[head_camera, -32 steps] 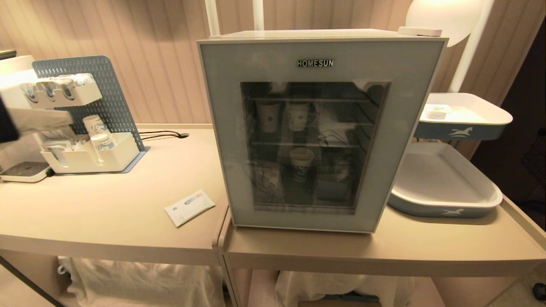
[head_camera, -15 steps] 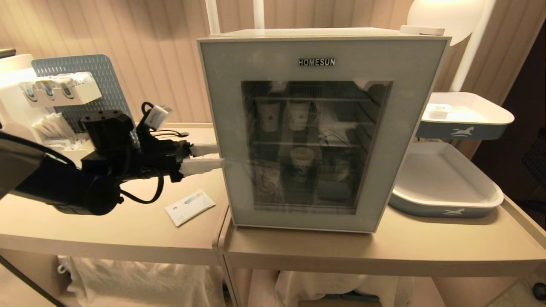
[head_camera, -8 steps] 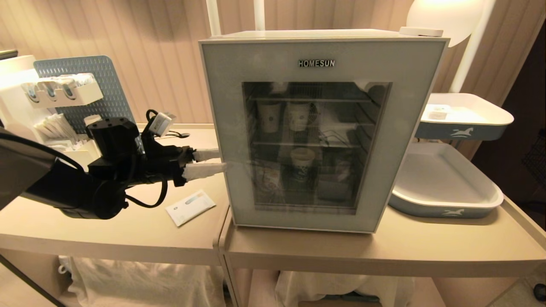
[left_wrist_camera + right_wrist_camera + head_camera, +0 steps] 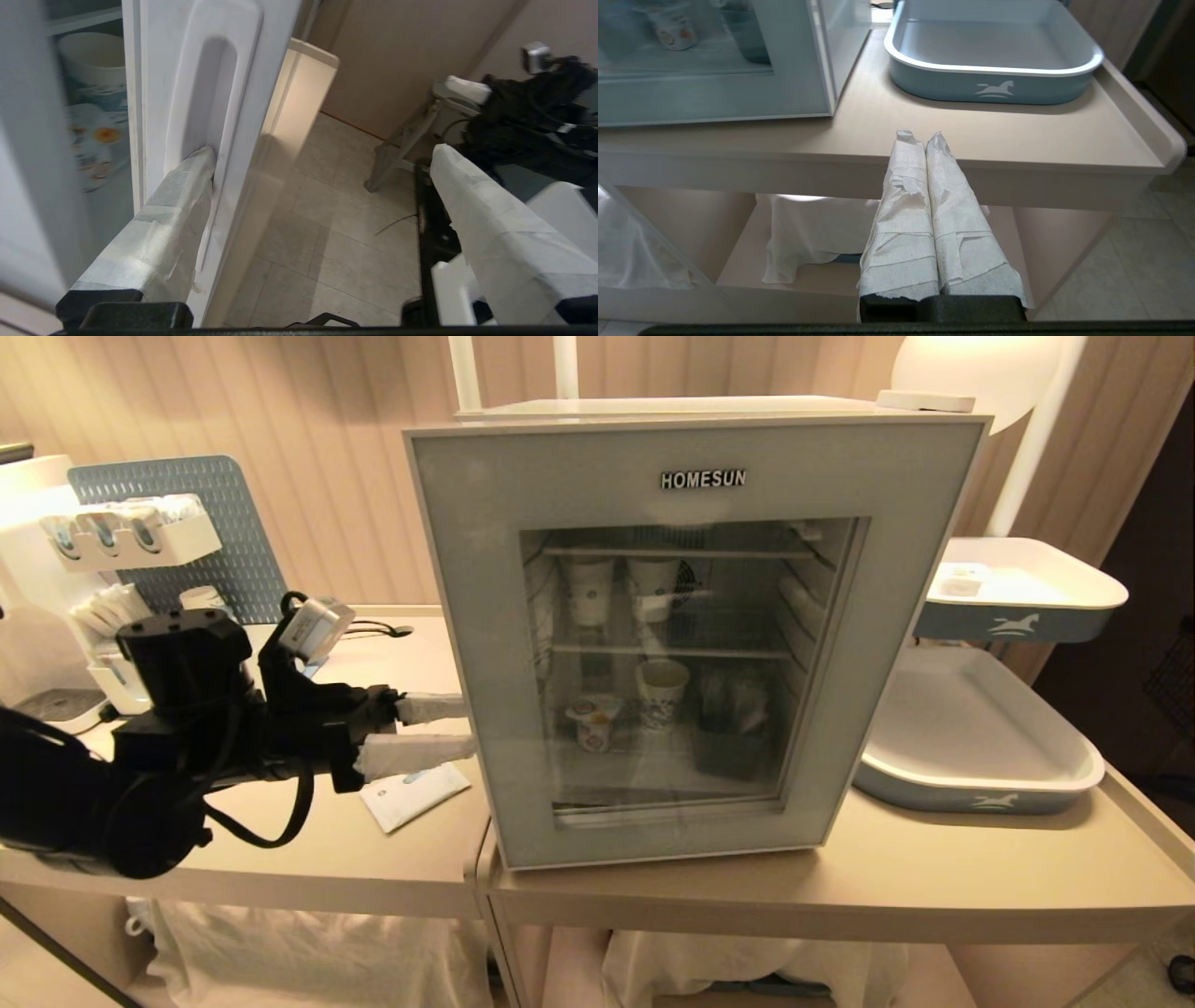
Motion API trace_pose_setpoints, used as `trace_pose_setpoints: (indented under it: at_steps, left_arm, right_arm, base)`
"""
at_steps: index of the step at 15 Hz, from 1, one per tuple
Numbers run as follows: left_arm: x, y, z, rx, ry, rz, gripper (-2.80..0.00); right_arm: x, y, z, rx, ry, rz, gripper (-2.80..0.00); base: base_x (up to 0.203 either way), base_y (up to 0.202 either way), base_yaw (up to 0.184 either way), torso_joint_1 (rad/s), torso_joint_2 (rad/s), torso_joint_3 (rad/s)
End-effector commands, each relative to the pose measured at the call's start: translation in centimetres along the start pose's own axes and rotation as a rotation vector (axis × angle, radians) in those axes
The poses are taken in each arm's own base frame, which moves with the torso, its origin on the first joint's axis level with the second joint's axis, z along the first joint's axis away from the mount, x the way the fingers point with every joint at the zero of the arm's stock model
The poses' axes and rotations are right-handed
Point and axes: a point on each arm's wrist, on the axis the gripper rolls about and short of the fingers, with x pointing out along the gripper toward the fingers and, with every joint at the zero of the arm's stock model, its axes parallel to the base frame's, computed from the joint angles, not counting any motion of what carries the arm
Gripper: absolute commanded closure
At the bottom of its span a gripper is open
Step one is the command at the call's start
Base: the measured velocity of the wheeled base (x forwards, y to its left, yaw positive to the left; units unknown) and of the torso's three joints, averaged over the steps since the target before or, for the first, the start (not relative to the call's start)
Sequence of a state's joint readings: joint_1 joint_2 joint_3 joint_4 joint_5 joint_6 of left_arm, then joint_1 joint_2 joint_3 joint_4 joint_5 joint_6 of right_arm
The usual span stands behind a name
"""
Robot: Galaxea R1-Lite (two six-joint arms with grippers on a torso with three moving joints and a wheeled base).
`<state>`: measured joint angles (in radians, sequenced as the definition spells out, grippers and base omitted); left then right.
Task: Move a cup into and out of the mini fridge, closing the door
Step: Open the freezer door
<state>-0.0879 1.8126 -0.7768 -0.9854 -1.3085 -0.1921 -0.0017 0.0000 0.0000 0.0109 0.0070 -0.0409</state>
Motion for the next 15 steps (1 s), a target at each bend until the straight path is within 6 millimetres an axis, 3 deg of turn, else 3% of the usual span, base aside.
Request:
trace_pose_setpoints:
  at_steps: [1, 5, 6, 12, 15]
  left_arm:
    - [-0.6, -2.4, 0.8, 0.039, -0.010, -0.005, -2.80]
    - [-1.4, -4.7, -0.5, 0.005, -0.001, 0.001, -2.80]
    - [-1.9, -4.7, -0.9, -0.009, -0.001, 0.017, 0.00]
    - [-4.0, -0.8, -3.7, -0.136, 0.000, 0.121, 0.00]
    - [-4.2, 2.5, -4.4, -0.161, -0.002, 0.153, 0.00]
  right_arm:
    - [0.0, 0.0, 0.0, -0.001, -0.002, 0.001, 0.00]
    - [0.0, 0.0, 0.0, -0.004, -0.002, 0.001, 0.00]
    - [0.0, 0.0, 0.0, -0.001, -0.002, 0.001, 0.00]
    - [0.0, 0.0, 0.0, -0.005, 0.000, 0.001, 0.00]
    - [0.0, 0.0, 0.0, -0.007, 0.000, 0.002, 0.00]
  base:
    - [0.000, 0.000, 0.000, 0.000, 0.00, 0.000]
    - [0.000, 0.000, 0.000, 0.000, 0.00, 0.000]
    - [0.000, 0.000, 0.000, 0.000, 0.00, 0.000]
    - [0.000, 0.000, 0.000, 0.000, 0.00, 0.000]
    - [0.000, 0.000, 0.000, 0.000, 0.00, 0.000]
